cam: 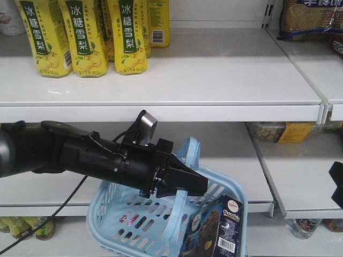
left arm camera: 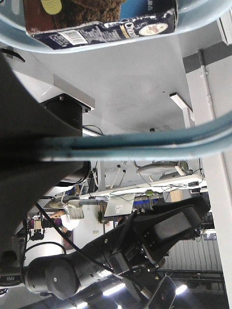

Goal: Left arm holds basket, right arm returns cookies
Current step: 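Reach the open right gripper down into the basket toward the cookie box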

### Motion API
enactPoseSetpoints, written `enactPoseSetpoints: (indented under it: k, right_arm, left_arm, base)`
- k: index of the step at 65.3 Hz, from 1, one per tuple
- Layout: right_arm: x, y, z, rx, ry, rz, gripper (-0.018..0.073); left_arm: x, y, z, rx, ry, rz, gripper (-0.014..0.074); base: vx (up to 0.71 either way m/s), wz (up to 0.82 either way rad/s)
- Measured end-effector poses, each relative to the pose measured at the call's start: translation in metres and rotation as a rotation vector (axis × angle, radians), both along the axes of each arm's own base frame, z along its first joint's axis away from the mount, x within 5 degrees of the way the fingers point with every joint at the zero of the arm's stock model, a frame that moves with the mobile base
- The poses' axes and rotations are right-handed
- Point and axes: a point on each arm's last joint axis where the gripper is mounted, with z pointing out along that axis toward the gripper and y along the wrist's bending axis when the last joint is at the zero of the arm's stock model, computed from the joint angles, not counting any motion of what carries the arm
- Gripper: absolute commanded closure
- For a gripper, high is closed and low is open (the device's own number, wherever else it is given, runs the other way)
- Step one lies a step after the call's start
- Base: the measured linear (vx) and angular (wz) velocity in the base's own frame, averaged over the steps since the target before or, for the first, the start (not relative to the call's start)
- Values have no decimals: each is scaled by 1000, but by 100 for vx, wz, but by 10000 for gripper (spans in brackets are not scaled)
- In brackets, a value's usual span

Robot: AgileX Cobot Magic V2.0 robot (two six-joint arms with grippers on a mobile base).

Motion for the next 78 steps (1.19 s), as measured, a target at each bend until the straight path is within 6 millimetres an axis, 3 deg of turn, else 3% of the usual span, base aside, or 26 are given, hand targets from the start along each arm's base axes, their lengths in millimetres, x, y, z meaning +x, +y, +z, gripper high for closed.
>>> enactPoseSetpoints:
  k: [10,21,40,58,78]
  right_arm:
    - [-1,8,0,82,13,40,12]
    - [-2,28,-6,150,107,181,10]
    - [12,69,5,213,311,398,10]
    - [35,87,-23,225,543,388,10]
    - [46,97,-43,253,654,387,10]
  left_arm:
    - [0,0,0,0,-1,0,602]
    - [0,0,0,0,-1,0,602]
    - [0,0,0,0,-1,0,602]
    - [0,0,0,0,-2,0,602]
    - [0,0,0,0,-2,0,602]
  base:
    - [0,0]
    - [0,0]
    - [0,0]
    - [0,0]
    - [0,0]
